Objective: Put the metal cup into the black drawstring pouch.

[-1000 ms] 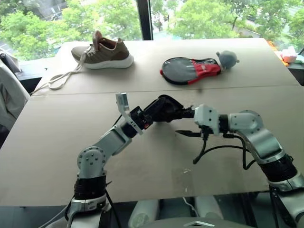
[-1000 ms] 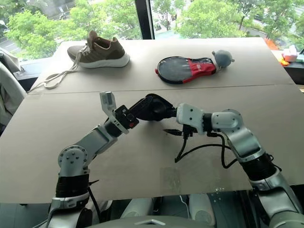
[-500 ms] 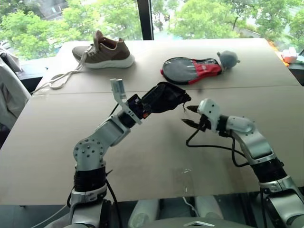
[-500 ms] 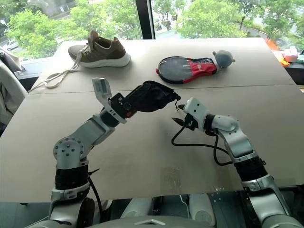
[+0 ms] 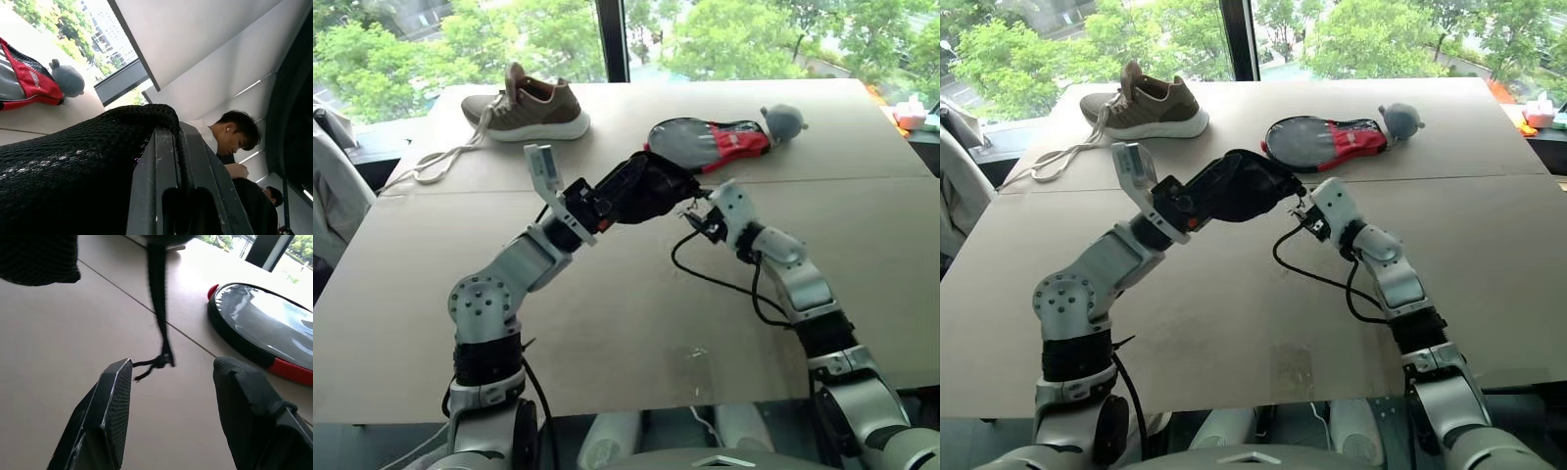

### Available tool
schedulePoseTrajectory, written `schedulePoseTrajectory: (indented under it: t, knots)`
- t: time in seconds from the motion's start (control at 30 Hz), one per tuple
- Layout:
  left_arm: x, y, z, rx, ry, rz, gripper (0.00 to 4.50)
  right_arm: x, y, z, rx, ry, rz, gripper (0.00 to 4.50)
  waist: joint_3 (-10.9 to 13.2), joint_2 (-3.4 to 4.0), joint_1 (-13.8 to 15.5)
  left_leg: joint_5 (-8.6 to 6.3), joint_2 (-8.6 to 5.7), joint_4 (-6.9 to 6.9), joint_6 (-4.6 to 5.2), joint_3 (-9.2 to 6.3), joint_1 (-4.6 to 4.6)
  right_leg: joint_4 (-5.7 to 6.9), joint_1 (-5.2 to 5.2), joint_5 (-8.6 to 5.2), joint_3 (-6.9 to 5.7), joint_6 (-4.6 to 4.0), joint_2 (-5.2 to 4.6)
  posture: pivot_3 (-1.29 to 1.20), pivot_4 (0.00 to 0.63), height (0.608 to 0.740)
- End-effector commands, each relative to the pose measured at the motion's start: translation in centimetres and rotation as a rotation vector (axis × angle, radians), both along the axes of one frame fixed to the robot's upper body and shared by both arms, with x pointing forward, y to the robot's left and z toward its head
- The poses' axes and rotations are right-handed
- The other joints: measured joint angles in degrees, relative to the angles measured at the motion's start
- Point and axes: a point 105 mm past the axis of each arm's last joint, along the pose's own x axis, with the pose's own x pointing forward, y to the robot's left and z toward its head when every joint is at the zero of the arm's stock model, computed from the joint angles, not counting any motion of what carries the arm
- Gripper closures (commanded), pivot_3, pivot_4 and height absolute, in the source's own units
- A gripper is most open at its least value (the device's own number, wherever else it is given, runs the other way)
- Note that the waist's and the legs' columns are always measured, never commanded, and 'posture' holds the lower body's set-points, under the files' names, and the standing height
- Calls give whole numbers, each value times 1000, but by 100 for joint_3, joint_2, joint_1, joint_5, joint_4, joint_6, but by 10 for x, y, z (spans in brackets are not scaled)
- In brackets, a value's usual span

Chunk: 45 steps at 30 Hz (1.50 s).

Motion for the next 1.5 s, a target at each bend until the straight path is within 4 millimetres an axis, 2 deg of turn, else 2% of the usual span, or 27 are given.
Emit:
schedulePoseTrajectory:
  t: [0.03,0.23,0.27,0.3,0.33,0.4,0.43,0.63,0.77,0.87,0.97,1.03,1.07,1.13,1.2,1.27,1.37,1.5]
  knots:
    - [-5,-1,9,-5,-39,-25,4500,2,1,19,65,-49,-6,1861,0,0,-10,0,0,0,0,0,0,0,0,0,0,0,1,0,150,736]
    - [-3,-2,10,-1,-39,-29,4500,-3,8,15,72,-22,36,1861,0,0,-22,0,2,-1,0,1,1,1,0,0,1,0,3,0,150,736]
    - [-3,-1,10,-1,-39,-30,4500,-4,8,14,64,-17,38,2453,0,0,-22,0,2,-1,0,1,1,1,0,0,0,0,3,0,150,736]
    - [-3,-1,10,-1,-40,-30,4500,-4,7,12,52,-15,41,2639,0,0,-22,0,2,-1,0,1,1,1,0,0,0,0,3,0,150,736]
    - [-3,-1,10,-2,-39,-31,4500,-5,7,10,43,-5,43,3151,0,0,-22,0,2,-1,0,1,1,1,0,0,1,0,3,0,150,736]
    - [-3,-1,10,-4,-39,-31,4500,-5,7,6,37,13,47,3800,0,0,-22,0,2,-1,0,1,1,1,0,0,0,0,3,0,150,736]
    - [-3,-2,10,-4,-39,-32,4500,-6,7,5,38,19,52,4396,0,0,-22,0,2,-1,0,0,1,1,0,0,0,0,3,0,150,736]
    - [-3,0,9,-9,-33,-20,4500,-8,8,-3,2,51,76,4396,0,0,-22,0,2,-1,0,1,1,1,0,0,0,0,2,0,150,736]
    - [-4,4,10,-26,-34,-6,4500,3,-13,2,-116,-34,5,4396,0,0,-17,0,2,0,0,1,1,1,0,0,1,0,2,0,150,736]
    - [-7,9,10,-47,-51,-5,4500,19,-39,35,-234,-223,-110,4396,2,3,-15,0,-1,0,0,5,0,1,0,0,2,0,0,0,150,736]
    - [-12,10,6,-41,-50,-22,3678,26,-54,91,-276,-461,-195,4500,3,3,-38,0,2,0,0,11,1,1,-2,0,6,0,3,0,150,736]
    - [-12,9,0,-17,-35,-21,2912,23,-54,126,-306,-614,-208,4500,4,5,-42,1,4,-7,0,19,1,3,-12,0,13,0,4,0,150,736]
    - [-10,9,-4,5,-20,-9,2325,21,-53,139,-308,-668,-210,4500,3,4,-41,1,6,-7,0,19,0,3,-13,0,13,0,6,0,150,736]
    - [-8,9,-9,13,-3,-8,1625,13,-45,170,-285,-787,-186,4500,3,3,-33,1,9,-8,0,18,0,2,-13,0,13,-1,8,0,150,736]
    - [-11,7,-11,20,-12,-28,1625,2,-34,195,-251,-879,-150,4500,3,3,-33,0,9,-9,0,20,-1,-1,-13,0,15,-1,7,0,150,736]
    - [-16,3,-9,37,-44,-52,1625,-8,-26,209,-222,-934,-117,4500,3,3,-31,0,8,-8,0,21,-4,-1,-14,0,16,-1,5,0,150,736]
    - [-19,-1,-6,87,-97,-72,1625,-19,-13,218,-194,-976,-52,4500,3,3,-25,0,7,-8,0,17,-8,-2,-17,0,14,-1,6,0,150,736]
    - [-32,-9,11,155,-248,-137,1625,-27,-7,227,-161,-1010,-15,4500,4,2,-16,0,6,-8,1,15,-10,-2,-17,0,11,-1,5,0,150,736]
